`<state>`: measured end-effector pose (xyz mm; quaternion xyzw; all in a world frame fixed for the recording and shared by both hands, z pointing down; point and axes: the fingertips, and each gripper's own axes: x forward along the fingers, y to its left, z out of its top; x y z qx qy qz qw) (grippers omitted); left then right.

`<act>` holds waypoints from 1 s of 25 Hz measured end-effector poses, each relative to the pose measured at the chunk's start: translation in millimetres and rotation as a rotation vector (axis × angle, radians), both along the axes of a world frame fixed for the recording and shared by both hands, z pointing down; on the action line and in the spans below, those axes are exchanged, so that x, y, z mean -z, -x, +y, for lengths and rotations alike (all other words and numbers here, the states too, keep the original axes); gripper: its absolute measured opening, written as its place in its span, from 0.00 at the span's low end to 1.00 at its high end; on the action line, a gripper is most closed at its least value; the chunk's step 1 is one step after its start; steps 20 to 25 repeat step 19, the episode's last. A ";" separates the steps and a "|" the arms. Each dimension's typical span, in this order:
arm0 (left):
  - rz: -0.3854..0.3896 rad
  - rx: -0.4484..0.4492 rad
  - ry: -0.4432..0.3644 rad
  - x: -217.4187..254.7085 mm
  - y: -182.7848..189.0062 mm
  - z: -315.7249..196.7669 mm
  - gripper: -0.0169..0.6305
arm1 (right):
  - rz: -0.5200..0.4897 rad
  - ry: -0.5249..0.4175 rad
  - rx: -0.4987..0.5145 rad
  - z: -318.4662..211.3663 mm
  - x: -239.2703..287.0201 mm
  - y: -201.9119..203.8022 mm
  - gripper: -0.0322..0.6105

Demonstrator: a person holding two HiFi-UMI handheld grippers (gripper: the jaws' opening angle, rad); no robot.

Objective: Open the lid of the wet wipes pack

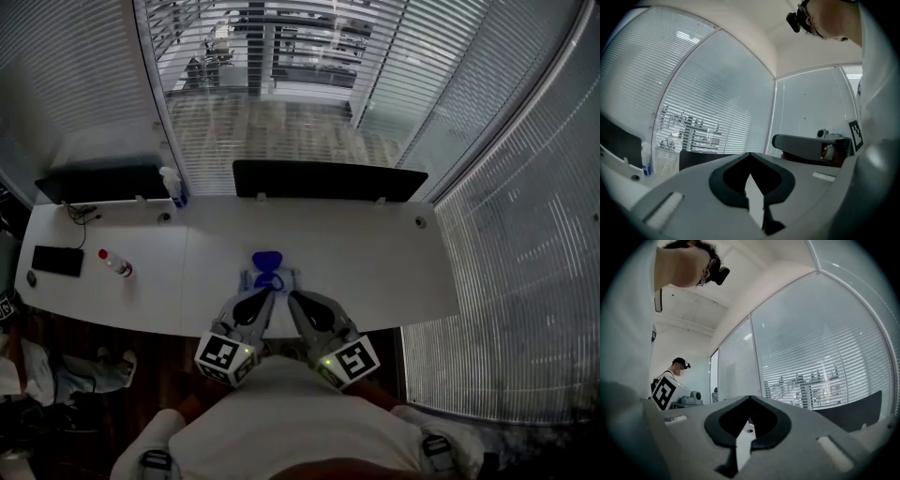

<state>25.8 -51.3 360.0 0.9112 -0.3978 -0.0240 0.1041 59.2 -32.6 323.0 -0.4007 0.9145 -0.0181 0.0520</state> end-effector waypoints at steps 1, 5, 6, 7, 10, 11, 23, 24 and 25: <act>-0.007 0.001 -0.001 -1.0 -0.7 -0.4 0.03 | -0.005 -0.008 0.001 -0.7 1.0 -0.7 0.05; -0.035 0.000 0.002 -5.8 -0.9 0.7 0.03 | -0.008 0.015 0.011 -0.3 -1.4 -0.4 0.05; -0.035 0.000 0.007 -6.0 -0.1 0.5 0.03 | -0.010 0.021 0.010 -1.0 -1.0 -0.2 0.05; -0.035 0.001 0.012 -5.5 1.0 0.0 0.03 | -0.014 0.024 0.009 -2.0 0.9 0.2 0.05; -0.023 0.004 0.013 2.8 1.1 -1.3 0.03 | -0.031 0.020 0.009 -3.0 9.8 0.5 0.05; -0.019 0.004 0.012 4.5 0.2 -1.2 0.03 | -0.034 0.018 0.009 -2.8 10.9 0.0 0.05; -0.026 0.002 0.007 -4.4 -3.5 -2.2 0.03 | -0.025 0.038 0.003 -4.7 -0.2 -3.4 0.05; -0.026 0.002 0.007 -4.4 -3.5 -2.2 0.03 | -0.025 0.038 0.003 -4.7 -0.2 -3.4 0.05; -0.026 0.002 0.007 -4.4 -3.5 -2.2 0.03 | -0.025 0.038 0.003 -4.7 -0.2 -3.4 0.05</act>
